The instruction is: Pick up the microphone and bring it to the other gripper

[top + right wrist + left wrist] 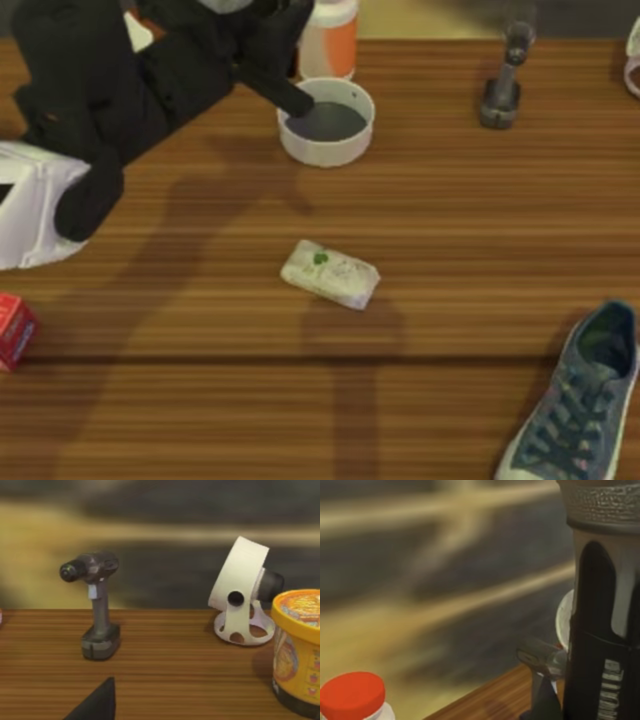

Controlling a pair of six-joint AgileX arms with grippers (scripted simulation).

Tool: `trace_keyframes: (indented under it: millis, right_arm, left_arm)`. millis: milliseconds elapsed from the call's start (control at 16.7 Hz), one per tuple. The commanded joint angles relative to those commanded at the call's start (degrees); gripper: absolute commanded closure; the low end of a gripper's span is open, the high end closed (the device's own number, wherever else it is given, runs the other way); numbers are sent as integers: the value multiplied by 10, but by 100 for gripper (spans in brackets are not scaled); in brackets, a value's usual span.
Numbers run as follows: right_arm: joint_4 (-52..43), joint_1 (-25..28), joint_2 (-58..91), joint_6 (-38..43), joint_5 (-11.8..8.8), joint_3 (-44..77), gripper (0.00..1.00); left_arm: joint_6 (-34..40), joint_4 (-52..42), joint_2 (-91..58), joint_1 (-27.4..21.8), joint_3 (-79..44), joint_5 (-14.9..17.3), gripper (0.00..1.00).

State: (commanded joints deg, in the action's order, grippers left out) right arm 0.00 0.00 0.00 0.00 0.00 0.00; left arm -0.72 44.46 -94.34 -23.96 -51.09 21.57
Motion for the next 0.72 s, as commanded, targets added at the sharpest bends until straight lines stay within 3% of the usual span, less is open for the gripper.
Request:
trace_keyframes:
  millis: [300,420,720]
  right_arm:
    - [0,0,0,0,0,0,0]
    - [0,0,0,0,0,0,0]
    - [0,0,0,0,0,0,0]
  left_arm:
    - [5,0,67,-108,45,-114,100]
    - [5,1,78,-122,52,-128,100]
    - [5,0,77,-121,51,-127,100]
